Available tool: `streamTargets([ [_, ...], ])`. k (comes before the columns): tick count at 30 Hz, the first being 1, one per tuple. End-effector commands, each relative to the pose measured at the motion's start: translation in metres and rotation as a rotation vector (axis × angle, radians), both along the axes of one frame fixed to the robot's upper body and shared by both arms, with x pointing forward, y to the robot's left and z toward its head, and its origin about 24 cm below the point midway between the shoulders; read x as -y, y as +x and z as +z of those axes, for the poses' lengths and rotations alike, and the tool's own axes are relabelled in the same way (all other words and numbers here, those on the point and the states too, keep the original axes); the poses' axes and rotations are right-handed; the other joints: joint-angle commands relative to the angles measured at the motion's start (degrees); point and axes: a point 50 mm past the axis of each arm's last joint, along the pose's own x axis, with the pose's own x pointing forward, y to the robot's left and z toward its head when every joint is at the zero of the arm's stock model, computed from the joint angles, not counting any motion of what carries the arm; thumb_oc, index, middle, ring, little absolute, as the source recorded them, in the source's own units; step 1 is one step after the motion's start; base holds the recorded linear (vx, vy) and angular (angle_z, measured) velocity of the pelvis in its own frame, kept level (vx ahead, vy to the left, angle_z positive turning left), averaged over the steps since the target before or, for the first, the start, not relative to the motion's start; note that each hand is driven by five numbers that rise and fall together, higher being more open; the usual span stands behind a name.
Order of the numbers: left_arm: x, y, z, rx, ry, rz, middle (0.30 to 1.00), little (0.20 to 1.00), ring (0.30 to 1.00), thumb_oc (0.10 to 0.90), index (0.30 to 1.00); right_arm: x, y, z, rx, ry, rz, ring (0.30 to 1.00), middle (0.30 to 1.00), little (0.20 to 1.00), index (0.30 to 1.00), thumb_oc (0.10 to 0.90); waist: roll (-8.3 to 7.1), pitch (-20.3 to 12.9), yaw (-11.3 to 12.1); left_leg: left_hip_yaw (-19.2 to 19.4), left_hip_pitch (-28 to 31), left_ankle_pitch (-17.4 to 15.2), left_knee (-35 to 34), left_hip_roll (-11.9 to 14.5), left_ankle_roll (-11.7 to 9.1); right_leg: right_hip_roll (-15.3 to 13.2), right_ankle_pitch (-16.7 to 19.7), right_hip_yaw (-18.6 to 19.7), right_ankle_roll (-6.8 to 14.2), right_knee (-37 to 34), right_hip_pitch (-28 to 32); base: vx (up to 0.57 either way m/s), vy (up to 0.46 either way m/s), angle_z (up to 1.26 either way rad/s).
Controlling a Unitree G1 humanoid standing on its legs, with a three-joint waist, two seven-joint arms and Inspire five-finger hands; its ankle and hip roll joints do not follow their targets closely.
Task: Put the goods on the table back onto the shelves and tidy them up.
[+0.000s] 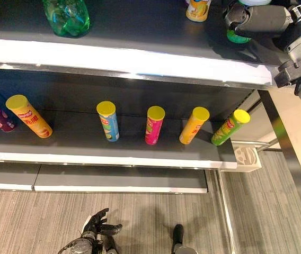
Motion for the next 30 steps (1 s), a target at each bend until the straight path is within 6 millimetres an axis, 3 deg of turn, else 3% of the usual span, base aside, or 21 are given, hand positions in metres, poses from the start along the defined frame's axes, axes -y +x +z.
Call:
streamTargets([
  [1, -0.016, 0.032, 0.019, 0.102, 0.071, -0.025, 0.9, 0.9, 0.9, 0.8, 0.9, -0.005, -0.049, 0.077, 0.342, 0.11, 0.135, 0.3, 0.3, 0.3, 0.3, 0.4, -2.7, 1.1, 2.0, 0.9, 7.6, -6.8, 0.5, 1.2, -3.8, -4.1, 0.6, 0.1, 3.8, 4.0, -2.2, 0.0, 0.0, 0.0],
  [6, -0.019, 0.033, 0.021, 0.103, 0.081, -0.024, 0.9, 0.9, 0.9, 0.8, 0.9, -0.018, -0.046, 0.068, 0.302, 0.014, 0.147, 0.3, 0.3, 0.3, 0.3, 0.4, -2.53, 1.3, 1.9, 1.4, 7.5, -6.7, 0.6, 1.5, -4.2, -4.0, 0.1, -0.2, 3.8, 4.1, -2.4, 0.0, -0.013, 0.0],
  [12, -0.02, 0.029, 0.019, 0.077, 0.096, -0.055, 0.9, 0.9, 0.9, 0.8, 0.9, -0.033, -0.038, 0.053, 0.247, -0.107, 0.139, 0.3, 0.3, 0.3, 0.3, 0.4, -0.61, 0.7, 2.1, 1.6, 8.6, -6.7, 0.6, 1.7, -4.4, -3.7, -0.9, -0.7, 3.8, 4.3, -1.0, 0.01, -0.037, 0.0],
  [19, -0.012, 0.042, 0.023, 0.1, 0.106, -0.128, 0.9, 0.9, 0.9, 0.8, 0.9, -0.067, -0.02, 0.042, 0.215, -0.383, 0.063, 0.3, 0.3, 0.3, 0.3, 0.4, 2.76, -1.5, 2.5, 1.3, 10.5, -7.0, 0.3, 1.2, -4.5, -3.6, -1.8, -1.2, 3.8, 3.7, 1.4, 0.02, -0.059, -0.01],
  [26, 0.011, 0.056, 0.025, 0.134, 0.068, -0.198, 0.9, 0.9, 0.9, 0.8, 0.9, -0.095, 0.012, 0.037, 0.129, -0.399, 0.07, 0.3, 0.3, 0.3, 0.3, 0.4, 5.87, -3.7, 2.5, 0.6, 11.6, -7.0, 0.2, 0.9, -4.5, -3.6, -2.3, -1.6, 3.7, 3.1, 3.5, 0.03, -0.042, 0.04],
  [30, 0.017, 0.06, 0.026, 0.145, 0.056, -0.217, 0.9, 0.9, 0.9, 0.8, 0.9, -0.1, 0.019, 0.036, 0.105, -0.352, 0.082, 0.3, 0.3, 0.3, 0.3, 0.4, 6.4, -4.3, 2.2, 0.5, 11.6, -7.1, 0.2, 0.8, -4.3, -3.7, -2.4, -1.6, 3.5, 3.1, 3.8, 0.01, -0.011, 0.11],
])
